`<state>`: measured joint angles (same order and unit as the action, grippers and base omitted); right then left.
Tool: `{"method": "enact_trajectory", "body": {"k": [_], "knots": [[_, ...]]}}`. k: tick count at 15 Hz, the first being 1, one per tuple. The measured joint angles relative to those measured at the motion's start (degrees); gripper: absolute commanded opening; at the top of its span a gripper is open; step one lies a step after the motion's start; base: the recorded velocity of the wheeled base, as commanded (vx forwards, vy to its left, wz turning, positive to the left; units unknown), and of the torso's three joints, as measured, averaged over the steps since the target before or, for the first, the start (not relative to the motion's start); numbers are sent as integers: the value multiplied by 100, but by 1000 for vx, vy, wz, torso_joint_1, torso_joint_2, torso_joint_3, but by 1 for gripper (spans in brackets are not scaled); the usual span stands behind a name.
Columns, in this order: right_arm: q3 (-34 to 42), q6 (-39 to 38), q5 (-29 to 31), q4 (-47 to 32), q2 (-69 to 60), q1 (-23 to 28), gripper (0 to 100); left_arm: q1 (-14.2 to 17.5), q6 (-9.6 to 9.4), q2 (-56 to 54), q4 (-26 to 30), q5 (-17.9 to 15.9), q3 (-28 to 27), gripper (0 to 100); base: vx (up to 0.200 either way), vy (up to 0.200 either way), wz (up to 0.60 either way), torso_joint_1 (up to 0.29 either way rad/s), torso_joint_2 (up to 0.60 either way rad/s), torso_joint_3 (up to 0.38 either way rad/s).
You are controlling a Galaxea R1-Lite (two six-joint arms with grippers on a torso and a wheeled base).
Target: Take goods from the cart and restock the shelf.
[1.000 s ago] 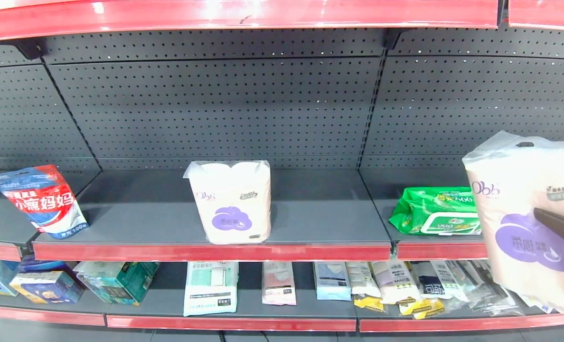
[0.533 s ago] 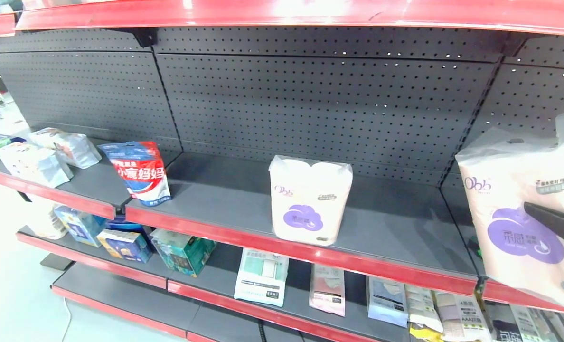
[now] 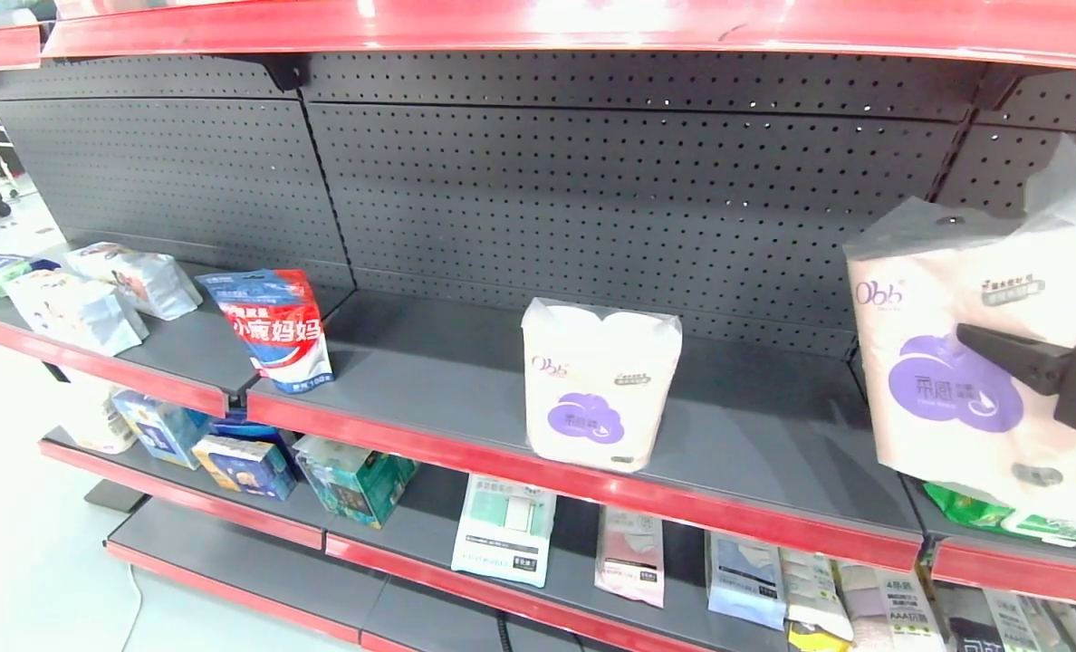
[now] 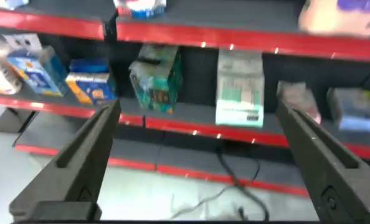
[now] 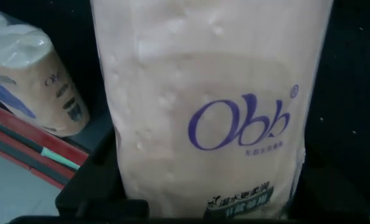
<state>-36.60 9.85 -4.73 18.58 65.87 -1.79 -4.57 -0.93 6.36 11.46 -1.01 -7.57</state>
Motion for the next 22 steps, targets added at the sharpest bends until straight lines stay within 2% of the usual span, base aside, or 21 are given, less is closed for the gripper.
{"method": "enact_trajectory", "body": {"k": [1,2,3,4,5,7,8,9,11,13,15,18,20,22], "knots": [[-22,-9,-112,151,224,-5,0,0,137,-35,-473,-51,145,100,0,0,0,0,0,0],[-69,-15,-222,310,439,-5,0,0,346,-59,-1026,-311,325,100,0,0,0,0,0,0],[-108,-15,-334,416,670,-2,0,0,500,-78,-1334,-629,514,100,0,0,0,0,0,0],[-150,-15,-378,495,830,-2,0,0,489,-89,-1373,-664,595,100,0,0,0,0,0,0],[-188,-15,-386,547,987,-2,0,2,480,-99,-1384,-460,642,100,0,0,0,0,0,0],[-251,-22,-386,622,1184,6,0,6,491,-102,-1397,355,680,100,0,0,0,0,0,0],[-256,-22,-386,619,1241,6,0,6,484,-105,-1397,656,691,100,0,0,0,0,0,0],[-260,-22,-386,622,1289,6,0,11,443,-107,-1389,796,722,100,0,0,0,0,0,0],[-262,-22,-386,619,1348,17,0,6,489,-107,-1357,794,750,100,0,0,0,0,0,0],[-243,-20,-386,622,1390,22,0,4,484,-105,-1307,555,752,100,0,0,0,0,0,0],[-232,-20,-386,622,1429,22,0,2,473,-105,-1239,601,755,100,0,0,0,0,0,0],[-254,-20,-386,668,1492,61,0,22,333,-105,-1203,649,752,100,0,0,0,0,0,0],[-257,-20,-386,774,1531,98,0,119,319,-122,-1201,667,750,100,0,0,0,0,0,0],[-243,-20,-394,789,1571,146,0,436,361,-212,-1197,656,747,100,0,0,0,0,0,0]]}}
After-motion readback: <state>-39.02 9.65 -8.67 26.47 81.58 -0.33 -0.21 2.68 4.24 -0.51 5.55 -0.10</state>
